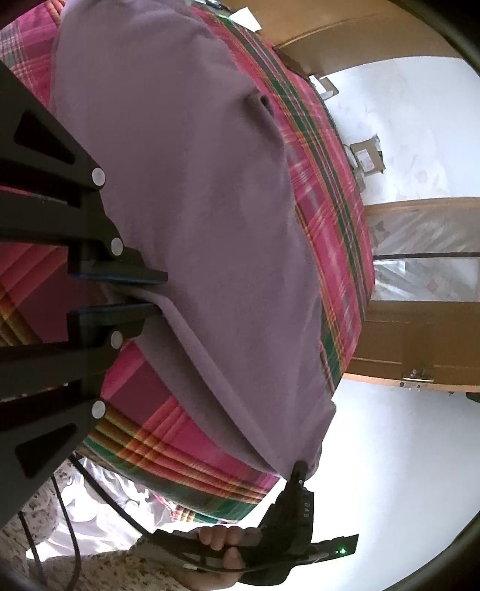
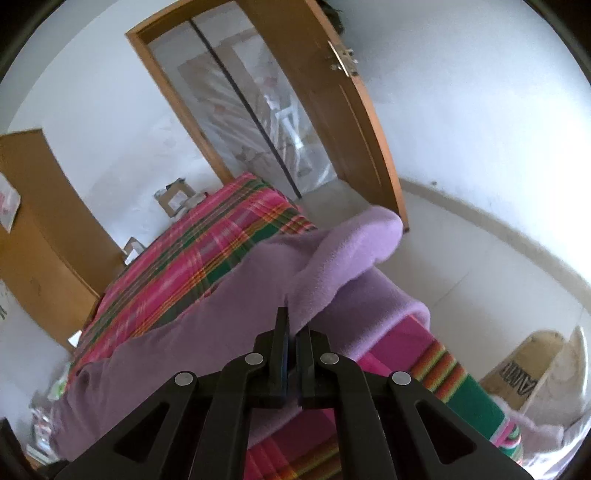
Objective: Fold clothes
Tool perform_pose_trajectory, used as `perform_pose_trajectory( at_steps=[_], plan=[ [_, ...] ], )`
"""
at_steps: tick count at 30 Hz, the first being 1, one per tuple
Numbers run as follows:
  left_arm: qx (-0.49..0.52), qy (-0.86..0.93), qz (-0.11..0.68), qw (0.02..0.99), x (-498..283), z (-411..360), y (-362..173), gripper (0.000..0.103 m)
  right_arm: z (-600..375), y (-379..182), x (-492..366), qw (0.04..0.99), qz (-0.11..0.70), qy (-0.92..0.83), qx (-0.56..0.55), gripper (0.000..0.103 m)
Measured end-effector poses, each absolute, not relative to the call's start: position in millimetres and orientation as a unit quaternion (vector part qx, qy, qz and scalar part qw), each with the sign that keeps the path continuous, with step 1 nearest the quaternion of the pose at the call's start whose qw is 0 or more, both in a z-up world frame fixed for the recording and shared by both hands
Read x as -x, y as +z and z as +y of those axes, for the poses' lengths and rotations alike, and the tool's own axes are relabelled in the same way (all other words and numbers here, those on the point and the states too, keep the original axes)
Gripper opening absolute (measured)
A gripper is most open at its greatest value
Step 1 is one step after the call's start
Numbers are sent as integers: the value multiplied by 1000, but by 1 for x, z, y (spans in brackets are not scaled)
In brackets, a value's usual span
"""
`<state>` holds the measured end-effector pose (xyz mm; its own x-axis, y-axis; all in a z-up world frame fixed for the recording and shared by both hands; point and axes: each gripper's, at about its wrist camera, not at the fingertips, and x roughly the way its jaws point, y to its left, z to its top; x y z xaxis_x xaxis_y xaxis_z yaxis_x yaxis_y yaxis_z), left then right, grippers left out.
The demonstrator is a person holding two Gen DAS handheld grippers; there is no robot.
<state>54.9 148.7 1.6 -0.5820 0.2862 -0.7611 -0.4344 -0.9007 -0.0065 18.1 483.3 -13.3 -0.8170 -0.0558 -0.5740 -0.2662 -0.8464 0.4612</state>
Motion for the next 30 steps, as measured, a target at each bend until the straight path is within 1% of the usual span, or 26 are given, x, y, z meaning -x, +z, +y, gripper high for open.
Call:
perform_pose_trajectory(
  at_steps=[3, 5, 10, 12, 14, 17, 21, 23, 25, 30],
  plan=[
    [412, 884, 87, 204, -54, 148, -1, 9, 490, -18, -21, 50, 292, 907, 299, 4],
    [413, 883, 82, 207, -54, 146, 0, 9, 495, -22, -24, 47, 307, 902, 299, 7],
    [412, 883, 78, 212, -53, 145, 4, 9, 510, -23, -29, 42, 333, 895, 295, 13],
    [411, 882, 74, 217, -54, 144, 6, 9, 517, -18, -29, 52, 334, 896, 288, 17],
    [413, 882, 68, 218, -52, 143, 9, 9, 525, -12, -29, 62, 336, 897, 282, 26],
    [412, 882, 62, 218, -52, 142, 12, 10, 535, -4, -27, 75, 334, 898, 275, 31],
    [412, 883, 55, 216, -50, 142, 16, 10, 541, 5, -7, 86, 307, 903, 289, 34],
    [417, 882, 54, 214, -49, 142, 17, 10, 543, 5, 6, 90, 288, 904, 303, 41],
    [415, 882, 53, 215, -50, 142, 18, 10, 549, 0, 21, 90, 293, 895, 324, 42],
    [424, 879, 55, 213, -49, 144, 13, 10, 565, -16, 32, 85, 354, 865, 346, 42]
  ],
)
